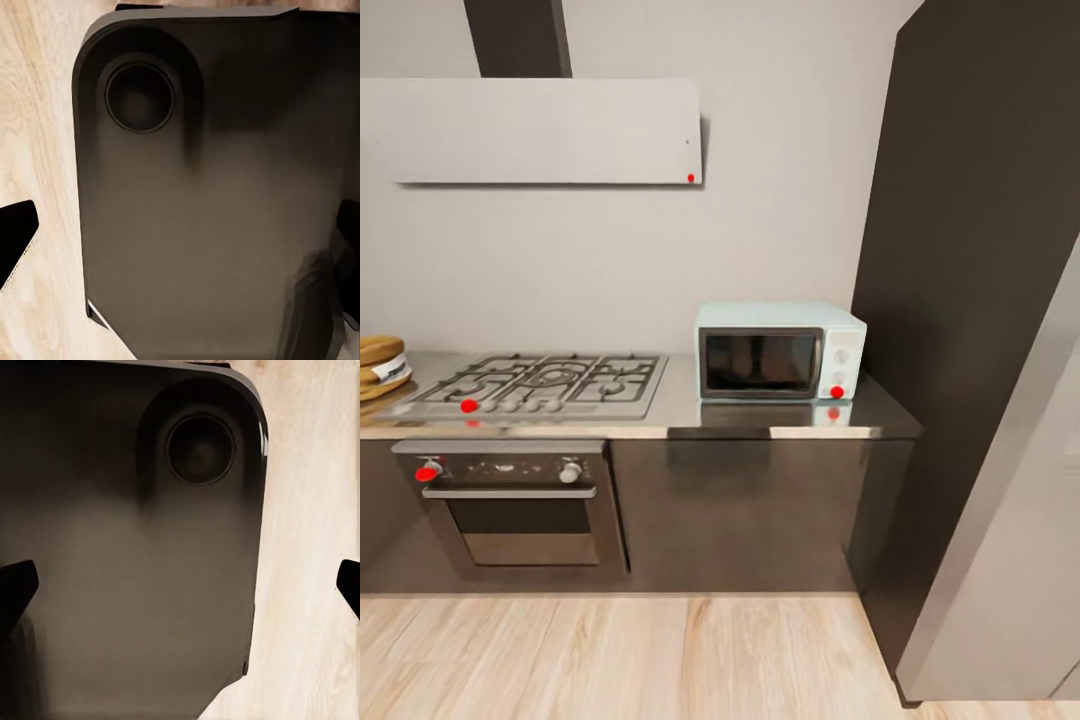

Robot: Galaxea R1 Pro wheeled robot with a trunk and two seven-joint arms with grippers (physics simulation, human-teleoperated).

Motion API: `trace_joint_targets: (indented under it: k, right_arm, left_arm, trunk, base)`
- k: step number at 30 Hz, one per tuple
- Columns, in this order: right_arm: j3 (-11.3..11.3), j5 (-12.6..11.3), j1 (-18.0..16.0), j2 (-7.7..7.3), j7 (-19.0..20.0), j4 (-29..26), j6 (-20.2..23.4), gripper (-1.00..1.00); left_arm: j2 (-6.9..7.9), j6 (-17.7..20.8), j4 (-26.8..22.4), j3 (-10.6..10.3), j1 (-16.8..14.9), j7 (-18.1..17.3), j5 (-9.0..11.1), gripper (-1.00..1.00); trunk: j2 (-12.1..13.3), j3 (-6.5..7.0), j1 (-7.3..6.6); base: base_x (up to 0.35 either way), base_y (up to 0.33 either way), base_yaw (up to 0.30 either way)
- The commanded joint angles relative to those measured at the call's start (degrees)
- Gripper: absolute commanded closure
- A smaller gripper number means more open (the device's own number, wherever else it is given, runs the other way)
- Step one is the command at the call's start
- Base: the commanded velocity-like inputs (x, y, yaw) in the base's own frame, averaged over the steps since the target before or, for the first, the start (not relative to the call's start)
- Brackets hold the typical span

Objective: In the kitchen, take the popcorn bag from the countertop, put it into the microwave, and heat it until the popcorn is cooked so the cooked popcorn ends up inside the bag.

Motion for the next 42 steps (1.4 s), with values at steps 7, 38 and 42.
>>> trace_joint_targets:
  k: [7, 38, 42]
  right_arm:
    - [0.02, 0.04, -0.01, 0.00, -0.11, 0.00, -0.23, -1.00]
    - [0.04, 0.39, -0.01, -1.00, 0.19, -0.09, -0.44, -1.00]
    - [0.44, 0.69, -0.01, -1.33, 0.93, -13.70, 0.47, -1.00]
  left_arm:
    - [-0.01, -0.06, -0.05, 0.02, 0.01, 0.00, 0.22, -1.00]
    - [-0.01, -0.06, -0.05, 0.02, 0.01, 0.06, 0.22, -1.00]
    - [-0.01, -0.12, -0.13, 0.03, 0.01, 0.06, 0.24, -1.00]
  trunk:
    - [-0.02, -0.05, 0.03]
    - [-0.02, -0.05, 0.03]
    - [-0.02, -0.05, 0.03]
  base:
    - [0.273, 0.000, 0.000]
    - [0.182, 0.000, 0.000]
    - [0.000, 0.000, 0.000]
